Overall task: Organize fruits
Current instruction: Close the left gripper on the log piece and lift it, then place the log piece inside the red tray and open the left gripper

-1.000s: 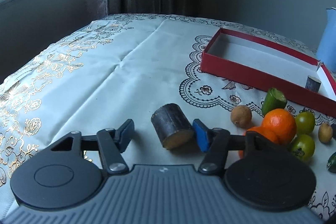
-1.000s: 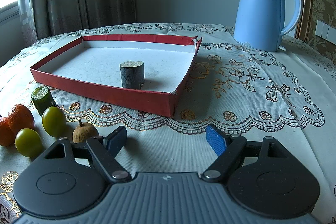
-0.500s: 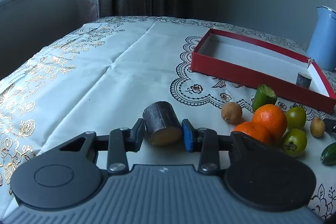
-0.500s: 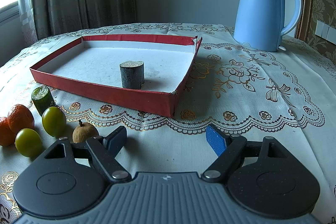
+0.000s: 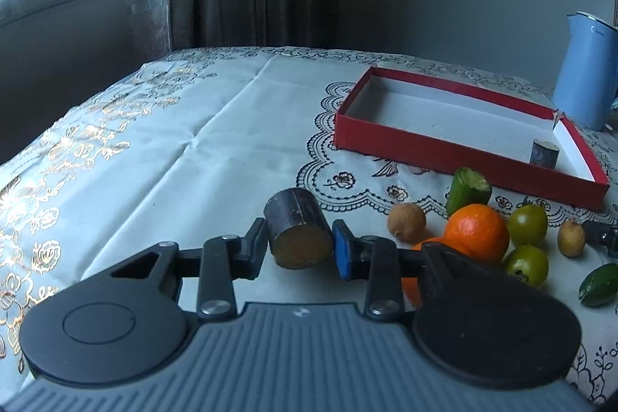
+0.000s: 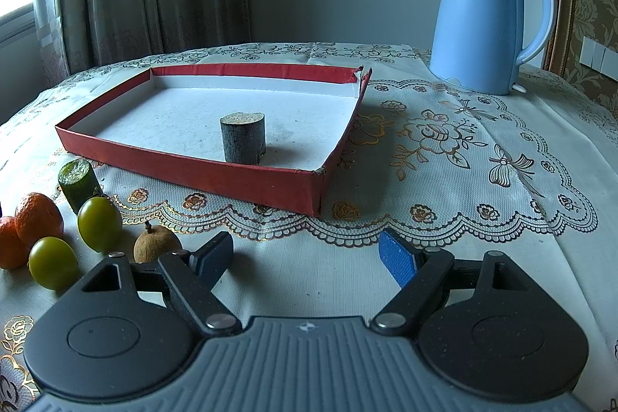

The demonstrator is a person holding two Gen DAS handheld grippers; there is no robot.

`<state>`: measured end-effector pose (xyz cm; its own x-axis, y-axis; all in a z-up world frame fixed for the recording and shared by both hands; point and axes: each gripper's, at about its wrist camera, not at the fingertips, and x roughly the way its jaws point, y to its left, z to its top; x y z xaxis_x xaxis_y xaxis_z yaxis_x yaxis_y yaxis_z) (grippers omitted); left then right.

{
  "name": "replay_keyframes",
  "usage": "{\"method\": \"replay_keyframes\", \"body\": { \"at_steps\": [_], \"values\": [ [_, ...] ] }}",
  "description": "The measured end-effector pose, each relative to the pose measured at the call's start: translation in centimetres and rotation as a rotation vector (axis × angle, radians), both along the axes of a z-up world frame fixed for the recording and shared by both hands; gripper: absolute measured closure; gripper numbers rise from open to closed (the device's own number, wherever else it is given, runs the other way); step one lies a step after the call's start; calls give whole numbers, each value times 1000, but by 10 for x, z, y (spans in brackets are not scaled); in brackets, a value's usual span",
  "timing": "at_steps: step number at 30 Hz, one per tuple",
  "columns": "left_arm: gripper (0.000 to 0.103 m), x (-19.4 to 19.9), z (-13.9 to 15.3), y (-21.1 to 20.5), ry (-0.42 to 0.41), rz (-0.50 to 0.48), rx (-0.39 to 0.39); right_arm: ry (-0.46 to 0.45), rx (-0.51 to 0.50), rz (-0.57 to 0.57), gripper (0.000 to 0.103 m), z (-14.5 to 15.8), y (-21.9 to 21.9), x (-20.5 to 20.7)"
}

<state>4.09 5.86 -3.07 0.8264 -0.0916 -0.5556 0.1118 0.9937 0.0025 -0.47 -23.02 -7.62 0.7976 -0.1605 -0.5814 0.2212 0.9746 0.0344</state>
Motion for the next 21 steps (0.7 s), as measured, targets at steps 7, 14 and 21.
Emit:
{"method": "replay_keyframes", "body": {
  "at_steps": [7, 14, 21],
  "values": [
    [70, 2, 12, -9, -27, -26, -17, 1, 0, 0, 21, 0, 0, 0],
    [70, 28, 34, -38, -57, -102, -44, 1, 1, 1, 21, 0, 0, 0],
    [70, 61, 39, -74, -31, -159, -51, 1, 1, 1, 21, 0, 0, 0]
  ]
}}
